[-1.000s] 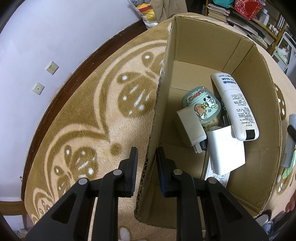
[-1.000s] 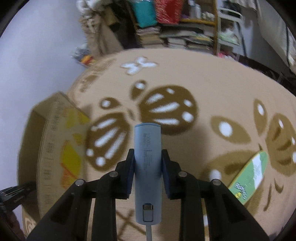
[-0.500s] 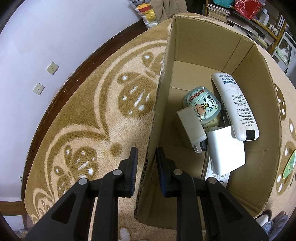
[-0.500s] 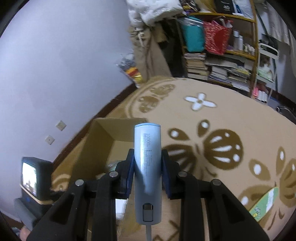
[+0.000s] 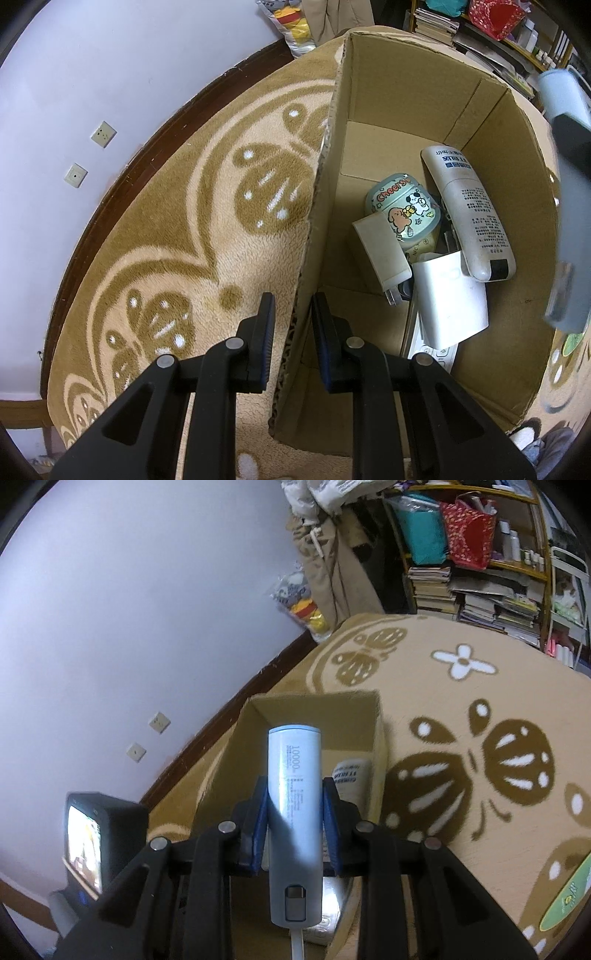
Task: Organize rigid objects
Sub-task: 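Carry the power bank into the box and release it with the right tool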
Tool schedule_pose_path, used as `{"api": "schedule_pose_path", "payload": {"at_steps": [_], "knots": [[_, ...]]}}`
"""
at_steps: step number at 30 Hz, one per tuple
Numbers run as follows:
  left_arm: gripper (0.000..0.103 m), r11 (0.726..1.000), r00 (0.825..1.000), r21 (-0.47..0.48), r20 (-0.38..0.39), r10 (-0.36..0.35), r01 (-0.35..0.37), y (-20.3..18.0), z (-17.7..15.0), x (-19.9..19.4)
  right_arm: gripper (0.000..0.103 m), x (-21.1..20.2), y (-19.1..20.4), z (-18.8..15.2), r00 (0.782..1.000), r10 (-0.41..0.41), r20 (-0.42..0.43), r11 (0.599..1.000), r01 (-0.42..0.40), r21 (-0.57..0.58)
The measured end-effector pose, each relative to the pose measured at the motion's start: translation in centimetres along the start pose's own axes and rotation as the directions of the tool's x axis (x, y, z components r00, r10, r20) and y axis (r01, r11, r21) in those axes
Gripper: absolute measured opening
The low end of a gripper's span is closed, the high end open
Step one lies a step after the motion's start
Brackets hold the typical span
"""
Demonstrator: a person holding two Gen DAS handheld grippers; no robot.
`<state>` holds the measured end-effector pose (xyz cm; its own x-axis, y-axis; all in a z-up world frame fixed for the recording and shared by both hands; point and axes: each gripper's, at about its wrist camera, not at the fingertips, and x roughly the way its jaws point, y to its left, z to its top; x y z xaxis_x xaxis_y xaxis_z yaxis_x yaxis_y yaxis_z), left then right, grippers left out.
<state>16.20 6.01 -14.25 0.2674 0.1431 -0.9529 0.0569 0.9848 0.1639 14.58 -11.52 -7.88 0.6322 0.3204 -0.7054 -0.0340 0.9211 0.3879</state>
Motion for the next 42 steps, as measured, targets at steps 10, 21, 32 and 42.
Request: {"api": "schedule_pose_path", "payload": {"at_steps": [10, 21, 32, 42], "knots": [[0.02, 1.0, 1.0, -0.002, -0.001, -0.002, 0.002, 0.0, 0.0, 0.0, 0.029, 2.5, 0.8, -1.3, 0.997, -0.034, -0.064, 0.999, 0.031, -0.039], [0.02, 1.0, 1.0, -0.003, -0.006, -0.001, 0.001, 0.0, 0.1, 0.2, 0.029, 2.5, 1.6, -1.3, 0.997, -0.05, -0.062, 0.996, 0.046, -0.071], [0.02, 1.0, 1.0, 0.0, -0.006, 0.004, -0.004, 0.0, -0.1, 0.4, 0.073, -1.6, -0.7, -0.2, 0.99, -0.143, 0.009, 0.989, 0.143, -0.025], [0.019, 1.0, 1.0, 0.004, -0.016, 0.001, -0.001, 0.0, -0.1, 0.6, 0.102, -4.9, -6.3, -0.8, 0.957, -0.283, 0.057, 0.958, 0.28, 0.068]]}}
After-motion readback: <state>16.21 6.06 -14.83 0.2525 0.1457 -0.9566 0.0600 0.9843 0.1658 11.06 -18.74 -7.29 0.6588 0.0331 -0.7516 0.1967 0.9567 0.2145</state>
